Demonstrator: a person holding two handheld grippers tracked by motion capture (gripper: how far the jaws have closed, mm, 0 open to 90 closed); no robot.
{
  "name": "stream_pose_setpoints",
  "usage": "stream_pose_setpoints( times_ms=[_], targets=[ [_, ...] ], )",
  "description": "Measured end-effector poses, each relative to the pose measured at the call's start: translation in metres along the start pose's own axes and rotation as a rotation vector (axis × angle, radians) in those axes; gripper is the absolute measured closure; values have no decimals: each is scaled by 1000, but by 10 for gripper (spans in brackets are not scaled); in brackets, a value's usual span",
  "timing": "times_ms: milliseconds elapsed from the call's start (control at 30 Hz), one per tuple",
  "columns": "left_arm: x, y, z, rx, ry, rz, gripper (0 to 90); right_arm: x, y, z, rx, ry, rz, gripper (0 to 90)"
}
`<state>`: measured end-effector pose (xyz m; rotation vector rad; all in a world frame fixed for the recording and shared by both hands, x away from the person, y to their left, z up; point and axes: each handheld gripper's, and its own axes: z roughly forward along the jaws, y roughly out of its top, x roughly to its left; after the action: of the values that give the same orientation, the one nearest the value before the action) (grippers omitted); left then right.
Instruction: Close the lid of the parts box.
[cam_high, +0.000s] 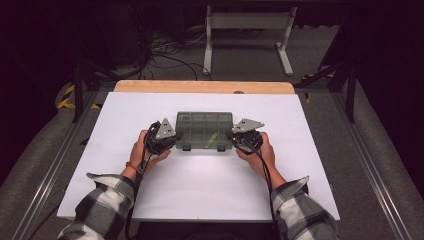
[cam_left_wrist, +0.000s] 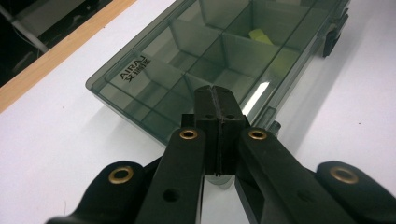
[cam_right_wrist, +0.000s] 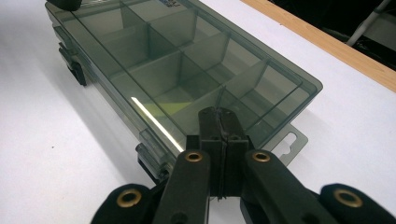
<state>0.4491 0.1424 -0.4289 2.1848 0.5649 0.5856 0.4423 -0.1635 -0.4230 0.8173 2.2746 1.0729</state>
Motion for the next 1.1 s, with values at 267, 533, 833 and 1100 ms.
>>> stream_pose_setpoints(
  times_ms=[267,533,833,1100],
  targets=[
    [2,-5,5,-23,-16,-37,900,2,-3,2,-9,-3,-3,900],
    [0,-6,5,-34,-11,-39,900,2,-8,2,-37,0,28,900],
    [-2,-4,-1,-66,-2,-23,900,-1,-8,-2,-62,6,40,894],
    [-5,-1,-7,-94,-1,-4,900,0,-4,-7,-98,10,40,883]
  ],
)
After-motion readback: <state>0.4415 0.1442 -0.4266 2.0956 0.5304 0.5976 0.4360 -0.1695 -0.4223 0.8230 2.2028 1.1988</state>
